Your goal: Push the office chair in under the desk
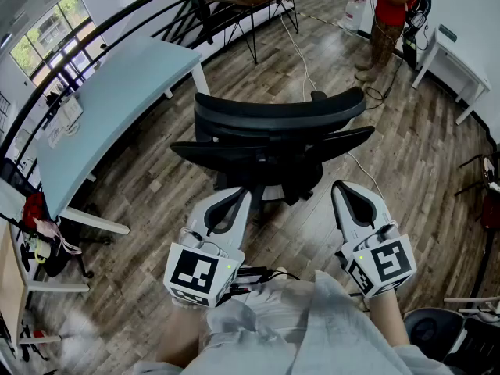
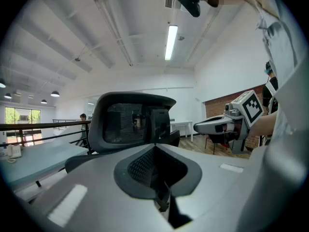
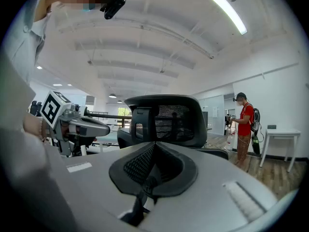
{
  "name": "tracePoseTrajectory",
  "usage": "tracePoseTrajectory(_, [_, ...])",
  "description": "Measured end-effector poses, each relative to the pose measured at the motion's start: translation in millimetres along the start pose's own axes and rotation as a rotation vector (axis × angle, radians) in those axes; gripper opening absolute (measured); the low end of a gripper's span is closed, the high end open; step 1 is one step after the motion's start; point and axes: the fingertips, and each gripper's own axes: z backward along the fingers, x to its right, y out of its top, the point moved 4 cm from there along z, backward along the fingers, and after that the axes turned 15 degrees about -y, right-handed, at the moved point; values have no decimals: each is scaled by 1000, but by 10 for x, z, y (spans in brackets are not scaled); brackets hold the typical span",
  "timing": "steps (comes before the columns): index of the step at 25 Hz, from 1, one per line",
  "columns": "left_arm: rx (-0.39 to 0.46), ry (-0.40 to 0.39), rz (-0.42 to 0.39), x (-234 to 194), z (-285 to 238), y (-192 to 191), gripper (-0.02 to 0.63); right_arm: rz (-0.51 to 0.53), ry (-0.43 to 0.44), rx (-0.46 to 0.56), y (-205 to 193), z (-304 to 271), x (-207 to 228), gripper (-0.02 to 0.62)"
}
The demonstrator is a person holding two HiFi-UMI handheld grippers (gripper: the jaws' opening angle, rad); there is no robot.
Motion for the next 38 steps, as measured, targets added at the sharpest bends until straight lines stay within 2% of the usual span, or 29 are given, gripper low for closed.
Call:
tracePoseTrajectory(16, [1,-3,-23,-3,-20,-10,3,6,-2,-7,-22,4,74,8])
tracePoseTrajectory(21, [-13,18,-39,-24,-7,26,3,30,37,-11,-29,25,87,8])
tracePoseTrajectory(26, [-50,-18,-64,-92,-5,5,3,114,44,-19,-70,-20,122,8])
tracePoseTrajectory(32, [-133,-21,-208,-288,-53,84,6,242,20,-19,-12,-176,319,14])
tracePoseTrajectory(35, [-150,5,-233,-433,-45,141,11,281,8,-41,-8,-283,415,58])
tracePoseTrajectory(38, [-167,6,-228,-546,-47,207,93,338,6,-44,5,-400,516,100])
